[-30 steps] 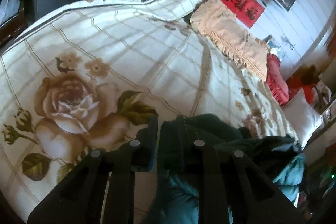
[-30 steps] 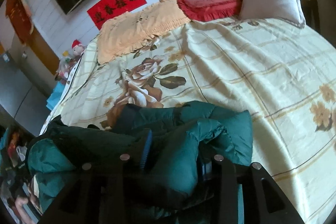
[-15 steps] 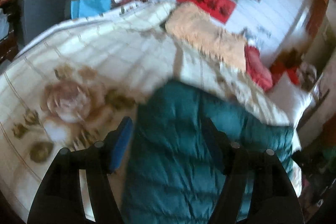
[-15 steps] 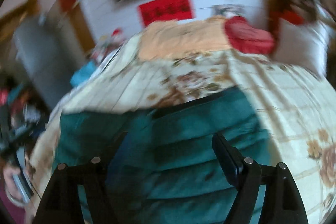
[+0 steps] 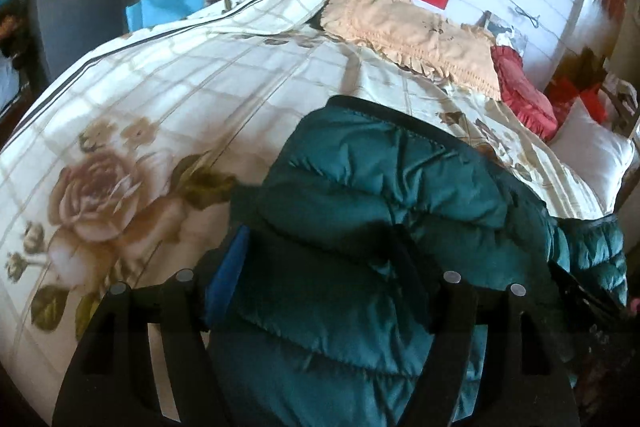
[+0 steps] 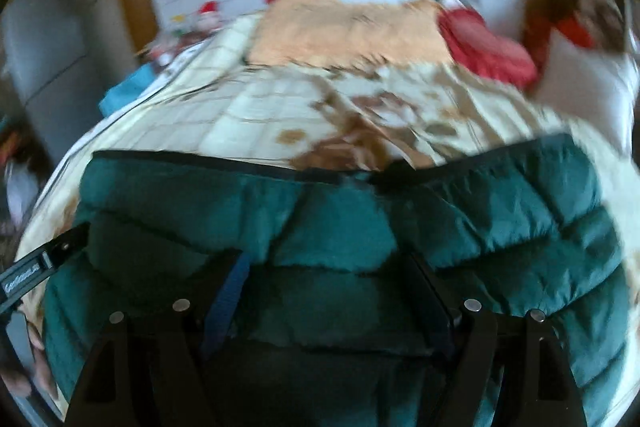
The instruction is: Fold large clothes
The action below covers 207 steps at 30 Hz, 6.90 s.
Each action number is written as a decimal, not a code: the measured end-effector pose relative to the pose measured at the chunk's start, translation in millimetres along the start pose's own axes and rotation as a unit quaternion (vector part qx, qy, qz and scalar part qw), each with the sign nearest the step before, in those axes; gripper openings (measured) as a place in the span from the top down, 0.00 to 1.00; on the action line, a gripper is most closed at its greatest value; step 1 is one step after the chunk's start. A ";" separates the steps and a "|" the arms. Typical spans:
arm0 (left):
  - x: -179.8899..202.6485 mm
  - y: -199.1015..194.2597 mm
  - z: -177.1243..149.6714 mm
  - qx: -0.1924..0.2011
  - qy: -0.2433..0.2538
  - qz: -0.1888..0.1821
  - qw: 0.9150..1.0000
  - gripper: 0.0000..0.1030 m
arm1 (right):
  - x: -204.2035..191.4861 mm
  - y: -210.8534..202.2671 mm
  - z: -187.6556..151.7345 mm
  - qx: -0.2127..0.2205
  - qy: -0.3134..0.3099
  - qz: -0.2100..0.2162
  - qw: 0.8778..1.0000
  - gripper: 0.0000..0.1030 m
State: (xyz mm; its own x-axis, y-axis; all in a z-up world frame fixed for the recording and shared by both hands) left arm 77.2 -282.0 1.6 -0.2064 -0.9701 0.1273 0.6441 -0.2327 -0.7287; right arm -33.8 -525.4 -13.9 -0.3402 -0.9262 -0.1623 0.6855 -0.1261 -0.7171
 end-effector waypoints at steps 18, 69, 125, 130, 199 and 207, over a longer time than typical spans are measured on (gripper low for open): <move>6.0 -33.1 4.3 0.007 -0.014 -0.008 1.000 0.27 | 45.8 -86.4 17.7 0.063 -0.048 -0.058 0.995 0.23; 51.9 22.3 -7.9 -0.015 0.083 0.007 0.996 0.18 | 69.1 -21.0 -1.8 -0.001 -0.040 -0.085 0.996 0.10; -27.6 -29.8 -99.5 -0.141 -0.053 -0.199 0.968 0.03 | 152.7 -86.3 -107.6 -0.032 0.185 0.162 0.969 0.00; -15.4 -26.0 -98.8 -0.135 -0.040 -0.187 0.972 0.01 | 132.5 -74.2 -98.2 -0.048 0.150 0.153 0.976 0.00; 10.3 -260.7 -185.3 0.079 0.141 -0.015 0.987 0.33 | -41.9 -275.8 -208.5 0.065 -0.013 0.012 0.998 0.08; 17.7 -262.8 -189.6 0.095 0.162 -0.001 0.982 0.33 | -41.6 -272.1 -210.2 0.059 -0.009 0.015 0.998 0.08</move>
State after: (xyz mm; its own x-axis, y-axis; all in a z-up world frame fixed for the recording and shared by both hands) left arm -235.3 -225.0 67.8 -0.4112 -0.9044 -0.1138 0.7627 -0.2729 -0.5864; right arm -341.5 -377.9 45.5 -0.3078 -0.9363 -0.1693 0.7660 -0.1384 -0.6277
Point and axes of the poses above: each gripper's, at about its wrist camera, not at the fingertips, and y roughly the way its jaws point, x to its right, z to its top, the point moved 9 cm from there along y, roughly the way its jaws point, and after that the axes turned 4 degrees about z, right-handed, at the moved point
